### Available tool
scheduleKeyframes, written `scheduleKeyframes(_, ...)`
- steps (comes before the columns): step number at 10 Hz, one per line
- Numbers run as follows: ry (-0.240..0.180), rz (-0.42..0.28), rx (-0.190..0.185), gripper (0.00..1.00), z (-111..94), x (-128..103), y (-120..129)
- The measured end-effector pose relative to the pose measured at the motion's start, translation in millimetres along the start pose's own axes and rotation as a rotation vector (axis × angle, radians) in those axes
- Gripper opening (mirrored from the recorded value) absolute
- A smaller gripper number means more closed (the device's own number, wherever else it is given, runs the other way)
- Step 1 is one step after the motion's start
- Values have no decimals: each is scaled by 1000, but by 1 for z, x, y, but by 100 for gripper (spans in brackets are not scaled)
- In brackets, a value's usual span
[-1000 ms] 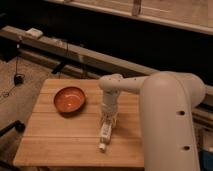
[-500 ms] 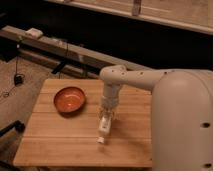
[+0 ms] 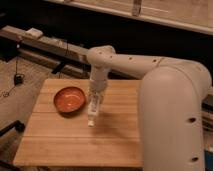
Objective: Place the bottle in the ceramic bowl
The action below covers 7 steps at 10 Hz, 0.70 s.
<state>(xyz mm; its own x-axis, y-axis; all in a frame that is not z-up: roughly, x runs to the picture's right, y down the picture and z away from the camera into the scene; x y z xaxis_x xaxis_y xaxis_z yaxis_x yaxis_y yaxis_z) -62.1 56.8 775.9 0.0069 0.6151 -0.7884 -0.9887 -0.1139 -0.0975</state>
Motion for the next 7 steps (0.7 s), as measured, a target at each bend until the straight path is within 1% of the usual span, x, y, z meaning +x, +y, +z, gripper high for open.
scheduleKeyframes(2, -13, -84, -6, 0, -3, -30, 43)
scheduleKeyframes(5, -19, -179, -8, 0, 1, -66, 91)
scheduleKeyframes(6, -18, -211, -5, 3, 4, -78, 107)
scheduleKeyframes(7, -18, -244, -1, 11, 7, -89, 124)
